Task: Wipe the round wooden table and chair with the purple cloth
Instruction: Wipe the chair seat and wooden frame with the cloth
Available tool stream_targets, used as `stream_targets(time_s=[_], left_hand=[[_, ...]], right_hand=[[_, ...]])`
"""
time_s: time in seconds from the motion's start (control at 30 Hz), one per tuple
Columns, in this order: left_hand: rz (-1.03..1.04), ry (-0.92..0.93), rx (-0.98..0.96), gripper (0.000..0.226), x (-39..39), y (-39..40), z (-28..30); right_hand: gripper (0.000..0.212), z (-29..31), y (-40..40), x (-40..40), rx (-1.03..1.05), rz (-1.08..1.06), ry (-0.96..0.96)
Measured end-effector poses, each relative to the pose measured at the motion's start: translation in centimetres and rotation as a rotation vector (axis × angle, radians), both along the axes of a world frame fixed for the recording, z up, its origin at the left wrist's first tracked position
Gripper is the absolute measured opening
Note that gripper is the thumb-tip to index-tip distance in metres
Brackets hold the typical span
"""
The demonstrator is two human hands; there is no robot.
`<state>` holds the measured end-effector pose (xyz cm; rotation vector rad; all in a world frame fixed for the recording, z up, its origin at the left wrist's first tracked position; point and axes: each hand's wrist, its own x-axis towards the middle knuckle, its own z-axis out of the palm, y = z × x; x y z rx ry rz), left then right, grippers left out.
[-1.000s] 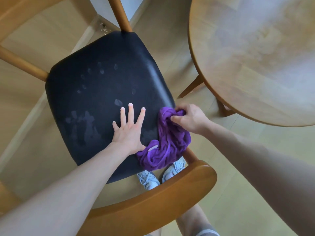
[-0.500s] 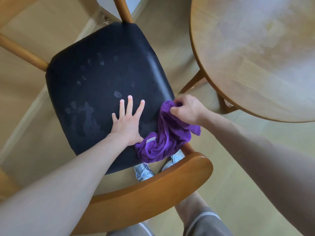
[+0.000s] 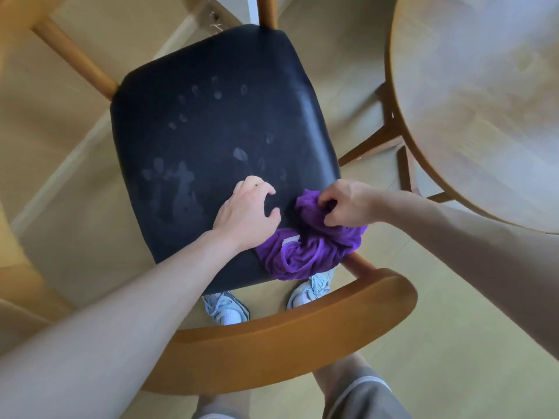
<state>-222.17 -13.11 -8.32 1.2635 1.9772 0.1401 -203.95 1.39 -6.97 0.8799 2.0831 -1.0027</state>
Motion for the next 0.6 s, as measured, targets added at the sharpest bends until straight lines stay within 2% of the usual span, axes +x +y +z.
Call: stream_targets(time_s=[0.07, 0.13, 0.23, 0.33, 0.43, 0.6], left_hand=[[-0.084, -0.045, -0.074, 0.07, 0.8, -0.9, 0.4], [-0.29, -0.003, -0.173, 0.086, 1.8, -1.6, 0.2], [-0.451, 0.071, -0.143, 0.057, 3.4, -2.1, -0.7], [-0.422, 0.027, -0.123, 0.034, 3.6, -2.8, -1.1], [-0.389, 0.038, -0.15, 0.034, 1.8, -3.7, -1.0], [-0.376, 0.111, -0.199, 0.031, -3.9, -5.0, -0.9]], right_hand=[[0.013, 0.1, 1.1, -0.2, 0.066, -0.331, 0.121], [0.012, -0.4, 0.9, 0.0, 0.095, -0.485, 0.128], [0.027, -1.8, -1.1, -0.1, 0.129, -0.223, -0.012], [0.016, -2.1, -2.6, -1.6, 0.194, -0.052, -0.109], [0.011, -1.2, -3.9, -3.1, 0.215, -0.03, -0.182], [0.022, -0.5, -9.3, -5.5, 0.212, -0.131, -0.194]])
